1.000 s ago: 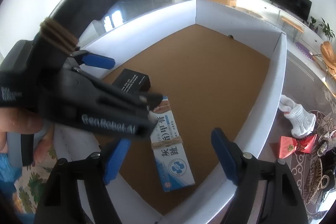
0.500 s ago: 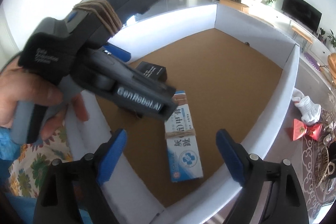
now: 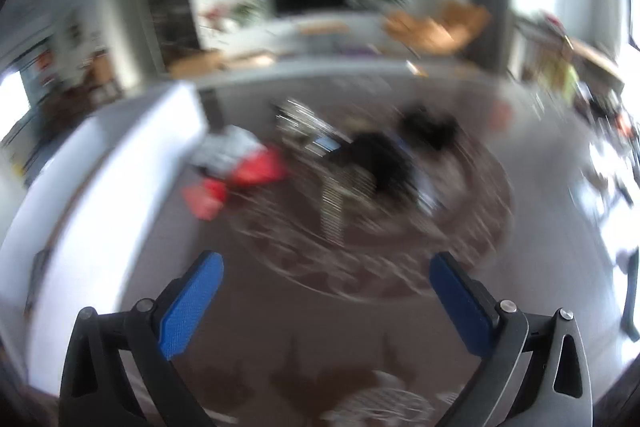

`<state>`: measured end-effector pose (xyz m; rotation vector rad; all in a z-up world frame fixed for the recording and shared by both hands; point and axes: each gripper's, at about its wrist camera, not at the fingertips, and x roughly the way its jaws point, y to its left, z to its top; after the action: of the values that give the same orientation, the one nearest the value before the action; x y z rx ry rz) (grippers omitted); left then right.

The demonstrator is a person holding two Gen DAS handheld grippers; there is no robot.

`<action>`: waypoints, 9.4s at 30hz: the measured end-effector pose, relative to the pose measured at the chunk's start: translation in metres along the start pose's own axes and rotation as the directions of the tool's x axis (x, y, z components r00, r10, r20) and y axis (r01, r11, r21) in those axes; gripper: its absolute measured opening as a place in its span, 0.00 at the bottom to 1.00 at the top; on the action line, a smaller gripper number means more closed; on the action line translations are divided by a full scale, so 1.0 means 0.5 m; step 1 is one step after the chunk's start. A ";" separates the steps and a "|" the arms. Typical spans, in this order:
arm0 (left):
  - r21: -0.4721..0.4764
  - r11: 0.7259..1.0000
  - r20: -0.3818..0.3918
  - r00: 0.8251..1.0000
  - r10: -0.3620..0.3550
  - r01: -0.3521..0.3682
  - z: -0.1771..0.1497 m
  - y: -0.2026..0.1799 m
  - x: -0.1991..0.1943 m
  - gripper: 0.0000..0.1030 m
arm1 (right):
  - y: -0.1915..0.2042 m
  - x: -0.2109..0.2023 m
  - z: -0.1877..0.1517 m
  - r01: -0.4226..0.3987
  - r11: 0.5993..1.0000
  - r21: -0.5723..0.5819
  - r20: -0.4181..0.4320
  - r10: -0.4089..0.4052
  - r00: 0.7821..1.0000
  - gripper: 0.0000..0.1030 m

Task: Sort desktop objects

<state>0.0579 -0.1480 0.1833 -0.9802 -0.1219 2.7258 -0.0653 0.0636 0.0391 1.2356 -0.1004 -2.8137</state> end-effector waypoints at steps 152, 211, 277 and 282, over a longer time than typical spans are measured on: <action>0.107 0.987 -0.264 0.953 0.146 -0.121 -0.144 -0.151 0.490 1.00 | -0.200 0.085 -0.109 0.177 0.983 0.049 -0.110 -0.171 0.979 1.00; 0.107 0.987 -0.264 0.953 0.145 -0.121 -0.144 -0.150 0.490 1.00 | -0.200 0.084 -0.109 0.177 0.983 0.049 -0.110 -0.171 0.979 1.00; 0.107 0.987 -0.264 0.953 0.145 -0.121 -0.143 -0.149 0.490 1.00 | -0.201 0.085 -0.108 0.177 0.983 0.048 -0.110 -0.171 0.979 1.00; 0.107 0.987 -0.264 0.953 0.145 -0.121 -0.143 -0.149 0.490 1.00 | -0.201 0.084 -0.109 0.177 0.983 0.048 -0.110 -0.171 0.979 1.00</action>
<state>-0.0644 -0.0142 -0.0110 -1.3677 0.1189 2.6528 -0.0573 0.1581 -0.0371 1.4721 -0.0722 -2.9019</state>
